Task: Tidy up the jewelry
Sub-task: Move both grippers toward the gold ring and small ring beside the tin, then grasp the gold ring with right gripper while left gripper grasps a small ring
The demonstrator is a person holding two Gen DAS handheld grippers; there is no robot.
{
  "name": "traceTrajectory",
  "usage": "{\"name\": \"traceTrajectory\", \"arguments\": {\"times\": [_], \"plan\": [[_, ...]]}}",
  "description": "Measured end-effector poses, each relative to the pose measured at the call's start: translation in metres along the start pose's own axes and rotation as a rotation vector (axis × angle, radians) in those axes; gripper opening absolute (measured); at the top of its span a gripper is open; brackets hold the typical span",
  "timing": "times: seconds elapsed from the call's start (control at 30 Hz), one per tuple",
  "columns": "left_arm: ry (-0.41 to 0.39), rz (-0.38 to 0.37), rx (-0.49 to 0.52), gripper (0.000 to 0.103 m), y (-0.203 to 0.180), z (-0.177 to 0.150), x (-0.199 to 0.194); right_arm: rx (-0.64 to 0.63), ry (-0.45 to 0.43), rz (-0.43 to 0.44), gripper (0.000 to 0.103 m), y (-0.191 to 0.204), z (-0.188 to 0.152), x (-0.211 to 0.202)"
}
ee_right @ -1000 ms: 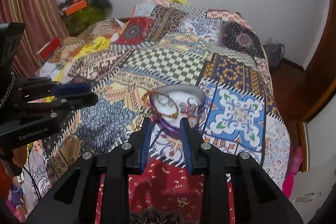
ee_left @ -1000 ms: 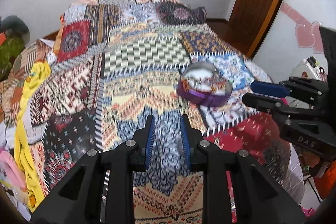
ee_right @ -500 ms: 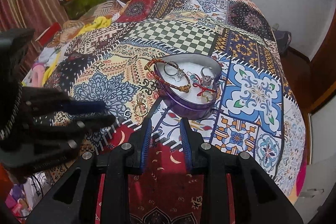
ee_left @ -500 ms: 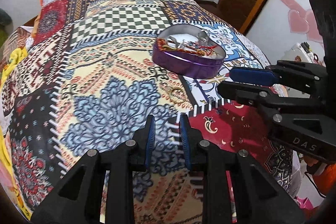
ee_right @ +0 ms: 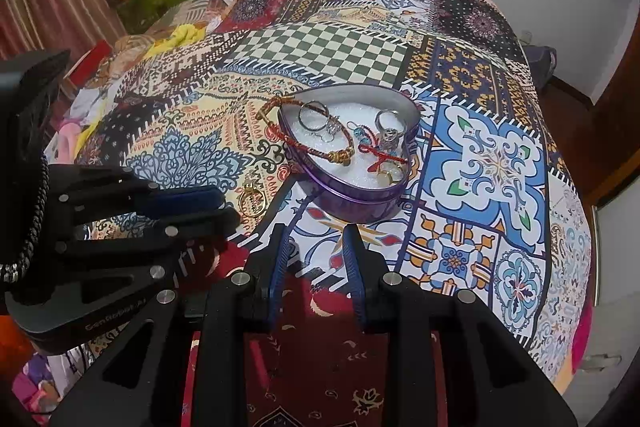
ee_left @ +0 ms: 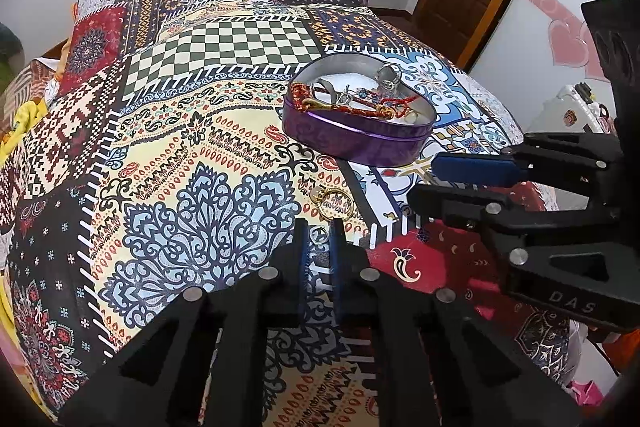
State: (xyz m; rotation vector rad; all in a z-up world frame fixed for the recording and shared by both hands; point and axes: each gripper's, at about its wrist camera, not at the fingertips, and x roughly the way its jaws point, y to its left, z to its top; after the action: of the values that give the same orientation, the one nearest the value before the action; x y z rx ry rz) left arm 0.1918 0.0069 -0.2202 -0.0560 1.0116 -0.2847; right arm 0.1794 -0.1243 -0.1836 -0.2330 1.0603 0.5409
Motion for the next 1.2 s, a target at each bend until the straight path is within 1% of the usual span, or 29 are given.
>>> {"name": "traceTrajectory", "arguments": {"times": [0.13,0.2,0.4,0.5,0.63,0.9,0.93,1.0,1.2], "plan": [[-0.007,0.011,0.003,0.008,-0.001,-0.003,-0.004,-0.01,0.006,0.007,0.025,0.005,0.001,0.003],[-0.016,0.016,-0.013,0.008,0.003,-0.003,-0.009,-0.021,0.01,0.011,0.025,0.008,0.003,0.005],[-0.066,0.04,-0.08,0.008,0.028,-0.005,-0.031,-0.063,0.024,0.025,0.025,0.022,0.012,0.013],[-0.082,0.069,-0.092,0.008,0.038,-0.007,-0.038,-0.075,0.033,0.039,0.025,0.028,0.016,0.018],[-0.091,0.062,-0.11,0.008,0.045,-0.009,-0.042,-0.089,0.052,0.041,0.025,0.035,0.02,0.027],[-0.105,0.05,-0.12,0.008,0.047,-0.01,-0.044,-0.142,0.049,0.008,0.025,0.048,0.02,0.034],[-0.106,0.049,-0.119,0.008,0.047,-0.01,-0.045,-0.143,0.048,0.008,0.024,0.048,0.02,0.034],[-0.109,0.048,-0.12,0.008,0.046,-0.009,-0.047,-0.145,0.05,0.019,0.017,0.048,0.02,0.034],[-0.123,0.056,-0.109,0.008,0.04,-0.008,-0.057,-0.153,0.033,0.01,0.017,0.049,0.018,0.03]]}}
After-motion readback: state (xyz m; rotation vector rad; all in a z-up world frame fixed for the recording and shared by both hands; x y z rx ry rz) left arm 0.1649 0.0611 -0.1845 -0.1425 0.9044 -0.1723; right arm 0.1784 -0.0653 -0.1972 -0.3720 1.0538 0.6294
